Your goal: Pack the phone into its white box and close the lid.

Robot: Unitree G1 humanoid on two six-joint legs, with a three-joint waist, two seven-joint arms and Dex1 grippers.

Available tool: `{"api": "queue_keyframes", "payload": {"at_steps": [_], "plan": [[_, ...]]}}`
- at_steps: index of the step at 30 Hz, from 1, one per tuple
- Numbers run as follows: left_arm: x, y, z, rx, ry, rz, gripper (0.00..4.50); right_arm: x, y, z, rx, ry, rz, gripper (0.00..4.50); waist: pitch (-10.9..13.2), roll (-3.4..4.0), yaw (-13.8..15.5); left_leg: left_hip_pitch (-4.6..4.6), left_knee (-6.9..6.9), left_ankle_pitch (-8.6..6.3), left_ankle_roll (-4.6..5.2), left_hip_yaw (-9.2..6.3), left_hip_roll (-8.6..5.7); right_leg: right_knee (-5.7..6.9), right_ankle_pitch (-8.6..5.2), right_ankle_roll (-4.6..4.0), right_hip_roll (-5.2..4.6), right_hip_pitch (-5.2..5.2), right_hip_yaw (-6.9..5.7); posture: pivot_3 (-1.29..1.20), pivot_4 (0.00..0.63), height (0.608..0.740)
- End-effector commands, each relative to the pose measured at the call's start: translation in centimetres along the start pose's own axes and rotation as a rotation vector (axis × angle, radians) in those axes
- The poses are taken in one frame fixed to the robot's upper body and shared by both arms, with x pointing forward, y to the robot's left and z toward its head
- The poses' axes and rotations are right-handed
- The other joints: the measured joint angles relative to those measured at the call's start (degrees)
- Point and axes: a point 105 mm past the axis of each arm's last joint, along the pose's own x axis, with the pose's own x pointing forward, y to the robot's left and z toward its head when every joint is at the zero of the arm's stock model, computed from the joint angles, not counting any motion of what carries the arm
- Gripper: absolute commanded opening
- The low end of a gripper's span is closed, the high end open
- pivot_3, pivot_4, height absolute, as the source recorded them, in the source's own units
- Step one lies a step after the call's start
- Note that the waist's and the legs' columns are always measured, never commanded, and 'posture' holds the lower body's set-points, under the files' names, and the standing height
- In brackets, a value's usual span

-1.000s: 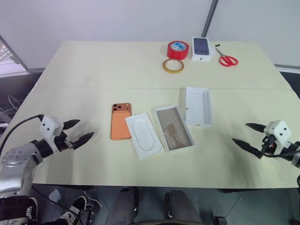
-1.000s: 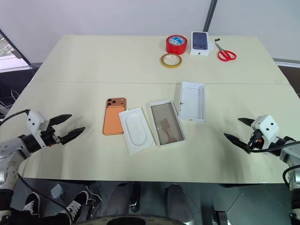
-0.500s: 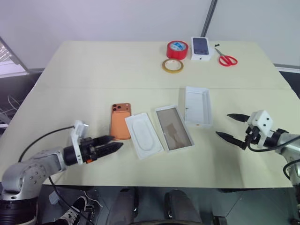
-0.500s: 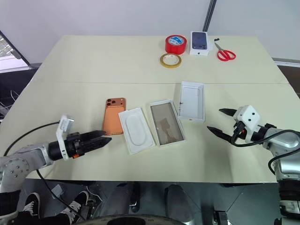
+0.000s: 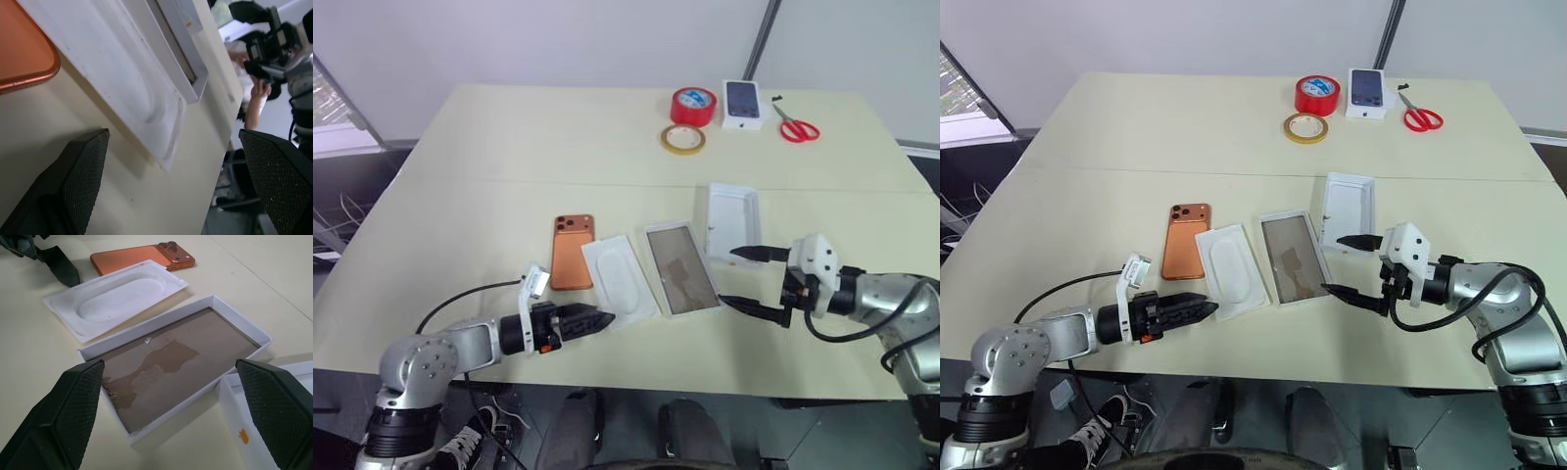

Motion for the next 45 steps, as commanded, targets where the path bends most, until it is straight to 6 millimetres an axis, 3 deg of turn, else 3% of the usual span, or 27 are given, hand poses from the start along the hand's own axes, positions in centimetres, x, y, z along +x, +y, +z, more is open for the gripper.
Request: {"api": "queue_keyframes", "payload": {"at_steps": [1,6,7,10,16,22,28,33,35,39,42,45], "plan": [[0.9,0.5,-0.7,-0.048,0.014,0.023,4.47,0.2,-0.2,0.9,-0.038,-0.027,-0.018,4.49,0.0,-0.01,0.0,0.0,0.01,0.0,0.0,0.0,-0.01,-0.02,0.0,0.0,0.0,0.03,0.0,0.0,0.15,0.74],[2.2,0.2,-1.2,-0.112,0.036,-0.005,4.47,0.6,0.0,0.9,-0.04,-0.036,-0.018,4.49,0.0,0.01,0.0,0.06,0.0,0.0,0.0,0.0,-0.05,-0.03,0.0,0.0,-0.03,0.07,-0.01,0.0,0.15,0.74],[2.3,0.2,-1.2,-0.125,0.039,-0.004,4.23,0.6,0.0,0.9,-0.042,-0.036,-0.019,4.5,0.0,0.01,0.0,0.06,0.0,0.0,0.0,0.0,-0.05,-0.03,0.0,0.0,-0.03,0.08,-0.01,0.0,0.15,0.74],[2.3,0.3,-1.2,-0.162,0.037,0.001,3.12,0.5,-0.2,0.9,-0.044,-0.034,-0.024,4.5,0.0,0.0,-0.1,0.06,0.0,0.0,0.0,0.0,-0.06,-0.03,0.0,0.01,-0.02,0.09,-0.01,0.0,0.15,0.74],[2.1,0.9,-1.2,-0.185,0.042,0.041,0.06,0.5,-0.3,0.9,-0.058,-0.032,-0.033,4.5,0.0,0.04,0.0,0.16,-0.01,0.0,0.01,-0.02,-0.05,-0.02,0.0,0.02,0.02,0.16,-0.01,0.0,0.15,0.74],[1.6,1.1,0.3,-0.17,-0.014,0.072,0.02,0.5,0.0,1.7,-0.05,-0.066,-0.016,4.5,0.0,0.04,-0.1,0.33,-0.06,0.0,0.0,-0.01,-0.04,-0.04,-0.01,0.01,0.02,0.3,0.0,0.0,0.15,0.74],[0.6,0.3,2.6,-0.138,-0.064,0.039,0.02,0.1,0.6,0.8,-0.087,-0.032,0.015,4.5,0.0,-0.01,-0.2,0.29,-0.08,0.0,0.0,-0.02,-0.03,-0.04,-0.01,0.01,0.02,0.24,0.01,0.0,0.15,0.74],[-0.5,-1.3,3.5,-0.168,-0.058,-0.069,0.02,1.4,3.6,1.2,-0.085,-0.05,0.159,4.5,0.0,-0.04,-0.1,0.15,-0.07,0.0,0.0,-0.03,-0.03,-0.04,-0.01,0.01,0.02,0.11,0.0,0.0,0.15,0.74],[-0.7,-0.7,4.0,-0.152,-0.066,-0.027,0.02,2.1,4.6,0.1,-0.154,-0.005,0.207,4.5,0.0,-0.05,-0.1,0.15,-0.08,0.0,0.0,-0.06,-0.02,-0.04,-0.01,0.01,0.02,0.11,-0.01,0.0,0.15,0.74],[-0.8,-1.0,4.9,-0.116,-0.087,-0.022,0.02,3.0,4.0,-1.4,-0.196,0.061,0.229,4.5,0.0,-0.06,-0.2,0.15,-0.07,0.0,-0.01,-0.03,-0.03,-0.04,-0.01,0.01,0.02,0.1,0.0,0.0,0.15,0.74],[-0.7,-1.1,5.0,-0.103,-0.086,-0.02,0.0,3.1,3.6,-2.8,-0.222,0.119,0.258,3.67,0.0,-0.07,-0.1,0.15,-0.07,0.0,-0.02,-0.04,-0.04,-0.04,-0.01,0.0,0.02,0.1,0.0,0.0,0.15,0.74],[-0.6,-0.9,5.1,-0.097,-0.093,-0.012,0.0,3.3,3.6,-4.1,-0.241,0.163,0.314,2.09,0.1,-0.09,-0.1,0.15,-0.09,0.0,-0.02,-0.03,-0.04,-0.08,-0.01,0.0,0.02,0.1,-0.01,0.0,0.15,0.74]]}}
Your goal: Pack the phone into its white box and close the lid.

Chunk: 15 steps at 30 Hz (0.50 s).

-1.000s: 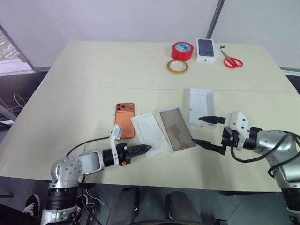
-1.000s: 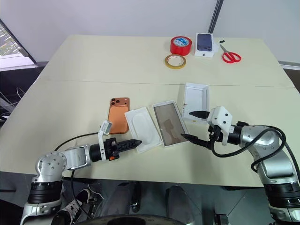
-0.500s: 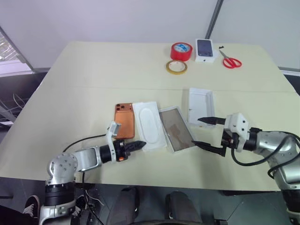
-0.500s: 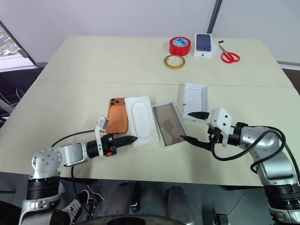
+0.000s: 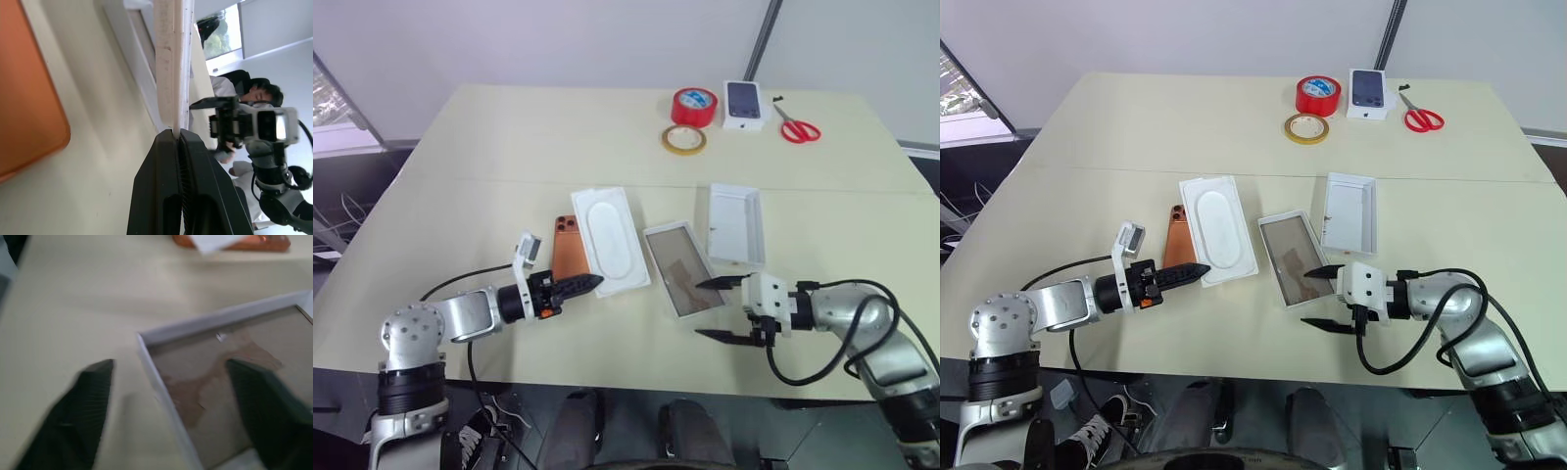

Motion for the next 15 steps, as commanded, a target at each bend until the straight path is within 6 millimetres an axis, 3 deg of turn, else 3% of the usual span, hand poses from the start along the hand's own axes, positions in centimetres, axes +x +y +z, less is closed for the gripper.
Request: {"api": "queue_keyframes", "payload": {"at_steps": [1,4,9,15], "plan": [[0.0,-0.6,0.4,0.027,-0.019,-0.02,0.0,0.3,0.2,-0.7,-0.034,0.026,0.062,1.52,0.0,0.0,0.0,0.0,0.0,0.0,0.0,0.0,0.0,0.0,0.0,0.0,0.0,0.0,0.0,0.0,0.15,0.74],[-0.1,-0.6,0.5,0.035,-0.034,-0.014,0.0,0.4,-0.1,-0.3,-0.028,-0.003,0.075,0.06,0.0,-0.01,-0.1,0.01,0.0,0.0,-0.01,-0.01,0.01,0.0,0.0,0.01,0.0,0.01,-0.01,0.0,0.15,0.74],[0.4,-2.2,1.9,0.031,-0.089,-0.088,0.0,1.9,-2.4,2.4,0.006,-0.132,-0.036,0.06,0.0,-0.05,-0.1,0.01,0.01,0.01,-0.01,-0.02,0.02,0.02,0.01,0.01,0.0,0.0,-0.01,0.0,0.15,0.74],[1.6,-1.6,2.2,0.059,-0.067,-0.044,0.0,4.5,-3.1,4.3,0.021,-0.187,-0.071,0.06,0.0,-0.05,-0.1,-0.01,0.0,0.01,-0.03,-0.01,0.0,0.02,0.01,0.02,0.0,-0.03,0.0,0.0,0.15,0.74]]}}
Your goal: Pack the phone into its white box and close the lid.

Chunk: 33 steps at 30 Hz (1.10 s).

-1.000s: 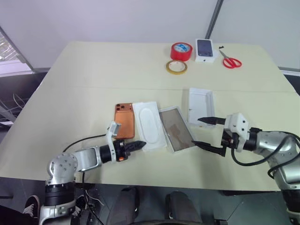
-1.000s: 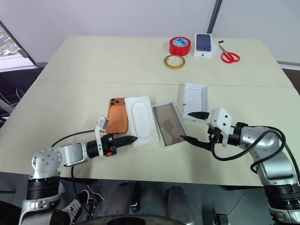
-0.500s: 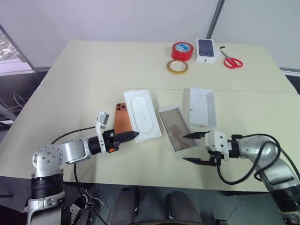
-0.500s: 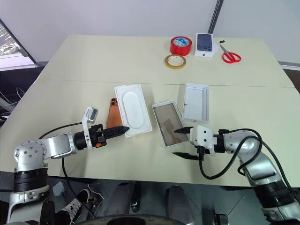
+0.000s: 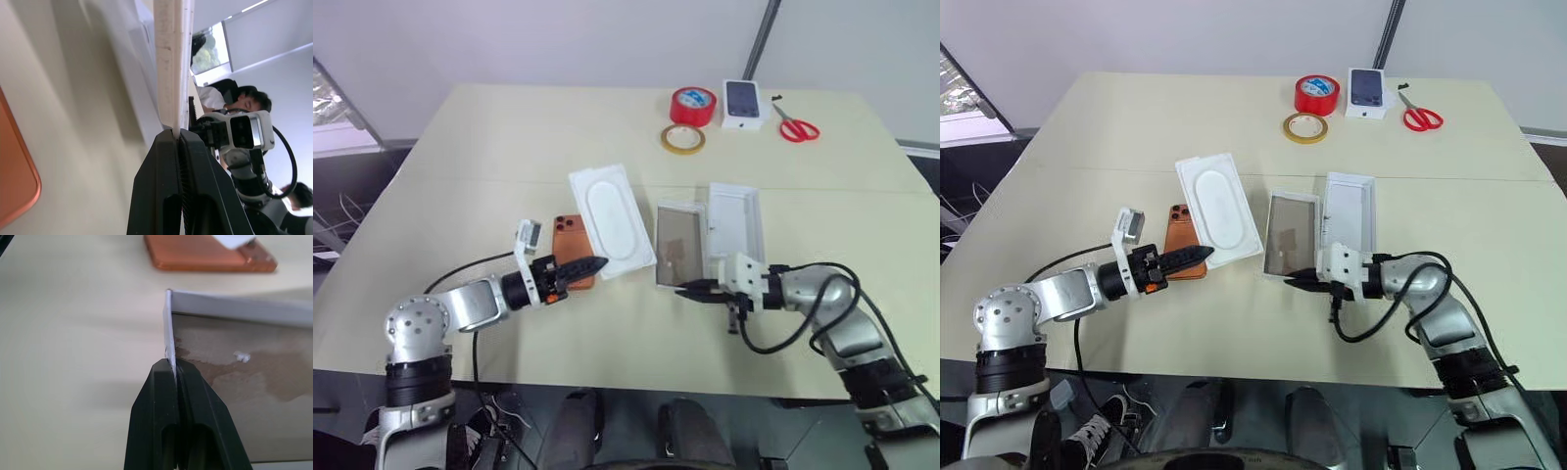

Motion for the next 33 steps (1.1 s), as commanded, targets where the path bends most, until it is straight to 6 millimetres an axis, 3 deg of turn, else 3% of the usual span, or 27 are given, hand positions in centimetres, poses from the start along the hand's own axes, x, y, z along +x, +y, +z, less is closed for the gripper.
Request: {"api": "queue_keyframes", "payload": {"at_steps": [1,3,6,10,13,16,19,23,33], "plan": [[0.7,-0.1,0.3,0.03,0.012,-0.004,0.0,1.3,-0.1,1.6,-0.022,-0.04,-0.009,0.06,0.0,0.0,0.0,0.0,0.0,0.0,0.0,0.0,0.0,0.0,0.0,0.0,0.0,0.0,-0.01,0.0,0.15,0.74],[1.0,-0.1,0.5,0.036,0.016,-0.007,0.0,1.4,0.1,1.6,0.007,-0.041,0.006,0.06,0.0,0.0,0.1,-0.01,0.0,0.01,-0.01,0.0,-0.01,0.01,0.0,0.0,0.01,-0.01,-0.01,0.0,0.15,0.74],[1.1,0.1,0.6,0.05,0.038,-0.007,0.0,0.8,0.4,1.6,0.009,-0.038,0.032,0.85,0.0,0.0,0.0,-0.07,0.01,0.01,-0.01,0.0,-0.03,0.01,0.0,0.0,0.0,-0.05,0.0,0.0,0.15,0.74],[1.3,0.2,0.4,0.061,0.1,-0.022,0.0,-0.5,0.0,2.9,0.001,-0.075,0.008,2.82,0.0,0.0,0.0,-0.1,-0.01,0.01,-0.01,-0.01,-0.02,0.02,0.0,0.0,0.01,-0.1,-0.01,0.0,0.15,0.74],[1.5,0.4,0.4,0.07,0.148,-0.029,0.0,-2.4,-1.1,2.9,0.027,-0.072,-0.049,2.82,0.0,-0.01,0.0,-0.13,-0.01,0.01,-0.01,0.0,-0.02,0.02,0.0,0.0,0.01,-0.11,-0.01,0.0,0.15,0.74],[2.1,0.6,0.3,0.054,0.191,-0.051,0.0,-5.0,-2.5,1.7,0.021,-0.014,-0.144,2.82,0.0,-0.03,0.2,-0.15,0.0,0.01,-0.01,-0.01,-0.04,0.0,0.0,0.0,0.0,-0.11,-0.02,0.0,0.15,0.74],[2.8,0.8,-0.2,0.042,0.241,-0.068,0.0,-6.3,-3.4,1.1,0.022,0.01,-0.206,2.82,0.0,-0.05,0.0,-0.16,0.0,0.01,-0.01,0.0,-0.04,-0.01,0.0,0.0,0.0,-0.11,-0.01,0.0,0.15,0.74],[3.6,0.7,-0.7,0.054,0.305,-0.104,0.0,-6.7,-4.0,1.1,0.017,0.009,-0.244,2.82,0.0,-0.04,-0.2,-0.2,-0.03,0.02,-0.01,0.0,-0.02,0.02,0.0,0.0,0.03,-0.2,-0.01,0.0,0.15,0.74],[5.4,1.5,0.4,0.052,0.298,-0.11,0.0,-6.2,-3.3,1.2,-0.007,0.005,-0.262,2.82,0.1,-0.06,-0.2,-0.3,0.0,0.03,-0.01,0.0,-0.02,0.03,0.01,0.02,0.06,-0.27,-0.02,0.0,0.15,0.74]]}}
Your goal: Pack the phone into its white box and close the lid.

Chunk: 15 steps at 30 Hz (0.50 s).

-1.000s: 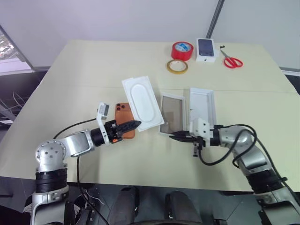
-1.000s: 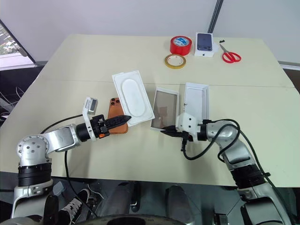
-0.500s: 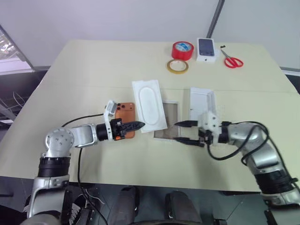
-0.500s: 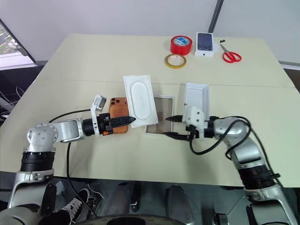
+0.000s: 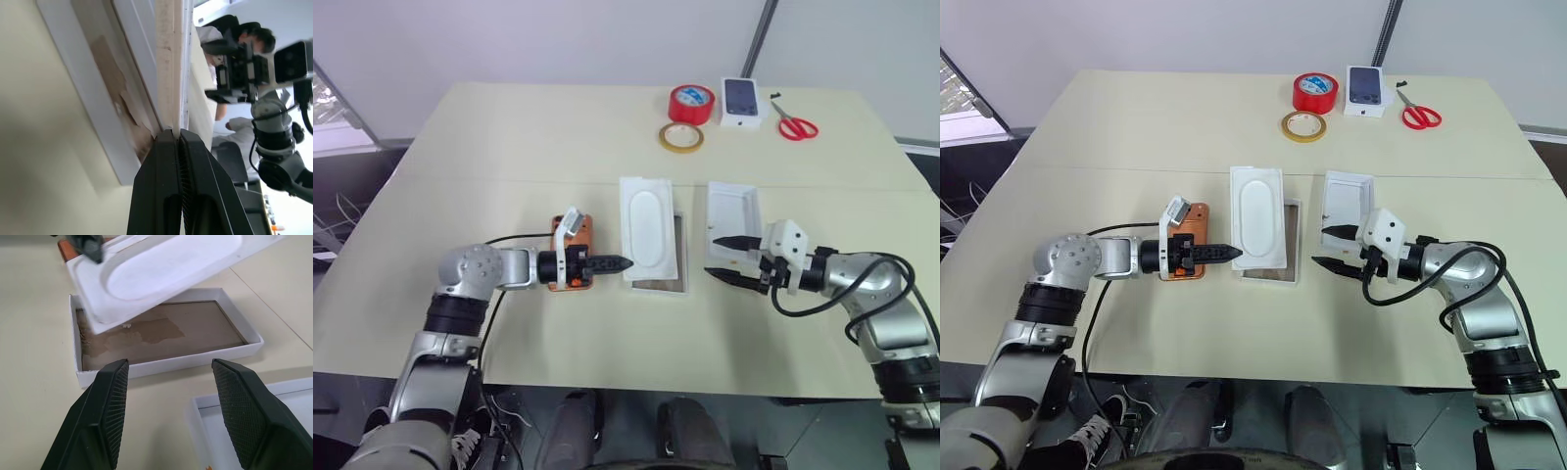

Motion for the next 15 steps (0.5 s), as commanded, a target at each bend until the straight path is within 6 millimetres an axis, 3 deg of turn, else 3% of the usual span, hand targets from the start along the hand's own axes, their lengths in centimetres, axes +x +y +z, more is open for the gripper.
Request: {"api": "queue_keyframes", "payload": {"at_steps": [1,2,9,11,15], "plan": [[0.4,-0.7,0.8,0.025,-0.003,-0.04,0.63,-0.3,-0.3,1.3,-0.052,-0.035,-0.025,2.88,0.0,0.0,0.0,0.0,0.01,0.0,0.0,0.0,0.0,0.0,0.0,0.0,0.0,0.0,0.0,0.0,0.15,0.74],[0.5,-0.7,0.8,0.033,0.003,-0.039,0.84,-0.3,-0.3,1.4,-0.052,-0.036,-0.025,2.88,0.0,-0.01,0.0,0.0,0.01,0.0,0.0,0.0,0.0,0.0,0.0,0.0,0.0,0.0,0.0,0.0,0.15,0.74],[0.8,-1.4,2.3,0.145,-0.033,-0.047,4.34,1.4,-0.9,3.6,-0.065,-0.131,-0.057,2.88,0.0,-0.03,-0.2,0.0,0.02,0.0,0.0,0.0,0.0,0.03,0.0,0.01,0.04,-0.01,0.0,0.0,0.15,0.74],[0.5,-1.6,2.7,0.209,-0.048,-0.03,4.34,2.1,-1.2,4.5,-0.055,-0.179,-0.072,2.88,0.0,-0.04,-0.3,0.0,0.02,0.01,-0.01,0.0,0.03,0.05,0.0,0.01,0.06,-0.03,0.0,0.0,0.15,0.74],[-0.7,-2.2,3.5,0.345,-0.107,-0.007,4.41,3.2,-1.4,4.7,-0.025,-0.2,-0.087,1.56,0.1,-0.03,-0.5,-0.02,-0.02,0.08,-0.13,-0.01,0.07,0.07,0.01,0.01,0.09,-0.08,0.01,0.0,0.15,0.74]]}}
